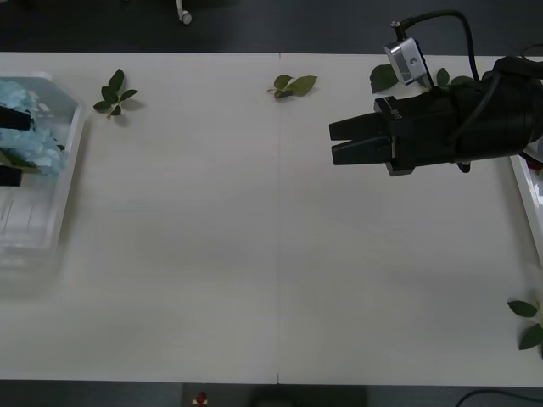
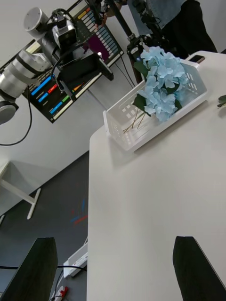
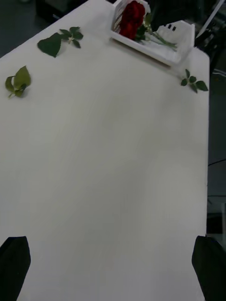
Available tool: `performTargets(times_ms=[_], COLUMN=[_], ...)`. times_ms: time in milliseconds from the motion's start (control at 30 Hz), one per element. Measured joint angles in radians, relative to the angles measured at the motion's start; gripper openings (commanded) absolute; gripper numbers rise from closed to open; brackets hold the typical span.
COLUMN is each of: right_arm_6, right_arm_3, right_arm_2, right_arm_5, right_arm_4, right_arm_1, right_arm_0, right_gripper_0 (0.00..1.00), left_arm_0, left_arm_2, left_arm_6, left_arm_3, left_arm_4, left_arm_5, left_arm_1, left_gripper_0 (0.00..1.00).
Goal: Put the red flowers into the right box and the blue flowers into the left box
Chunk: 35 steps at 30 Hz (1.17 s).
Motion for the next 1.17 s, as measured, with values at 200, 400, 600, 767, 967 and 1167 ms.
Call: performTargets(times_ms=[200, 400, 600, 767, 967, 1167], right_arm_6=[0.000, 0.000, 0.000, 0.000, 0.000, 0.000], right_arm_3=[0.000, 0.000, 0.000, 0.000, 0.000, 0.000], right_arm_2=[0.000, 0.000, 0.000, 0.000, 0.000, 0.000], right_arm_5=[0.000, 0.000, 0.000, 0.000, 0.000, 0.000], right_arm_4=[0.000, 0.000, 0.000, 0.000, 0.000, 0.000], right_arm_1=[0.000, 0.000, 0.000, 0.000, 0.000, 0.000], right_arm_0=[0.000, 0.000, 0.000, 0.000, 0.000, 0.000], right_gripper_0=[0.71, 0.71, 0.71, 0.71, 0.71, 0.71], left_arm_0=[0.000, 0.000, 0.000, 0.000, 0.000, 0.000], left_arm_2=[-0.180, -0.265, -0.303, -0.300, -0.300, -0.300], left_arm_6=[0.006, 0.006, 0.006, 0.006, 0.006, 0.006], left_arm_3=[-0.077, -0.194, -0.239, -0.241, -0.241, -0.241], left_arm_4=[0.092, 0.096, 0.091, 0.050, 0.050, 0.050], left_arm_5=[-0.131, -0.242, -0.272, -0.271, -0.271, -0.271], left_arm_1=[0.000, 0.000, -0.007, -0.059, -0.069, -0.069], left_gripper_0=[1.00, 1.00, 1.00, 1.00, 1.00, 1.00])
